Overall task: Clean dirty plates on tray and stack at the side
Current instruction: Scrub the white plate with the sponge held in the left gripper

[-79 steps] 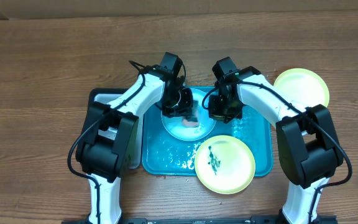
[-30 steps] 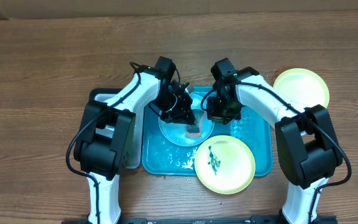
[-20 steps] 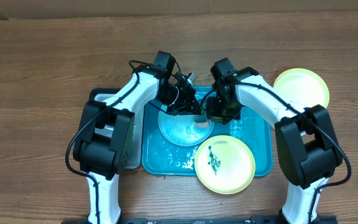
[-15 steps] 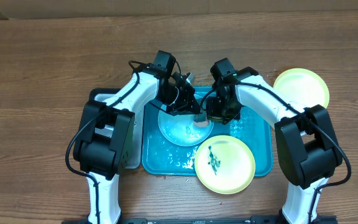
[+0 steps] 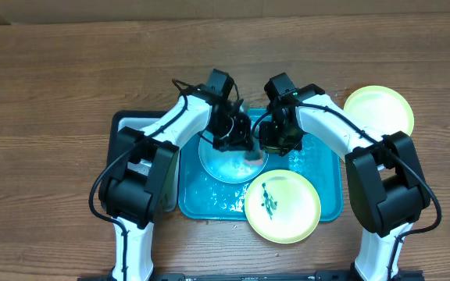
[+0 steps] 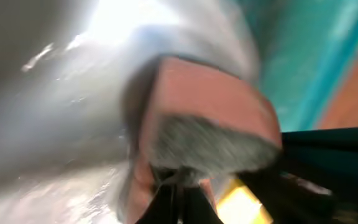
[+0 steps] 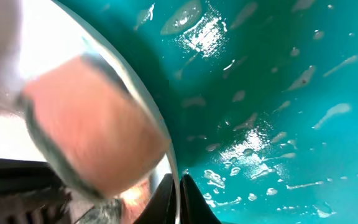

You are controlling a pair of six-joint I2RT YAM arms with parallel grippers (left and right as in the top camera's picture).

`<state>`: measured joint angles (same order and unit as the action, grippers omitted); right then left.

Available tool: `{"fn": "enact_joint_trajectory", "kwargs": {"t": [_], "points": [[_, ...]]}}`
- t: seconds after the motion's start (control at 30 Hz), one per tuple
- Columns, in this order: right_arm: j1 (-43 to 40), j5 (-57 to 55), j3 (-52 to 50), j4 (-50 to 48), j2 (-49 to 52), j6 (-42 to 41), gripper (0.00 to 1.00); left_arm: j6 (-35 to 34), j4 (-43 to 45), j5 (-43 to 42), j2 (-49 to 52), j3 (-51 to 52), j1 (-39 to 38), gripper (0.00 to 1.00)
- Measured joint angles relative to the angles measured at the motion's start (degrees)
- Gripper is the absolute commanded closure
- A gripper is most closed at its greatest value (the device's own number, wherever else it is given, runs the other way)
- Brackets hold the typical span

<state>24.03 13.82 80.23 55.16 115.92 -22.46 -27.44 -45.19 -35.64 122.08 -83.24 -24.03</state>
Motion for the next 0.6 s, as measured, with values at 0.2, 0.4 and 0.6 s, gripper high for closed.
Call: {"fn": "enact_joint_trajectory", "kwargs": {"t": [0.2, 0.4, 0.6], "points": [[0.7, 1.1, 0.0, 0.0, 0.0, 0.0, 0.96, -1.0, -6.9, 8.0, -0.9, -0.1, 0.0, 0.95], [0.8, 1.3, 0.0, 0.0, 0.0, 0.0, 0.96, -1.5, -13.8, 18.1, -1.9, -0.8, 0.4, 0.96], [0.8, 1.4, 0.0, -0.1, 0.0, 0.0, 0.96, -3.6, -19.7, 29.6, -1.9, -2.3, 0.5, 0.96]]}}
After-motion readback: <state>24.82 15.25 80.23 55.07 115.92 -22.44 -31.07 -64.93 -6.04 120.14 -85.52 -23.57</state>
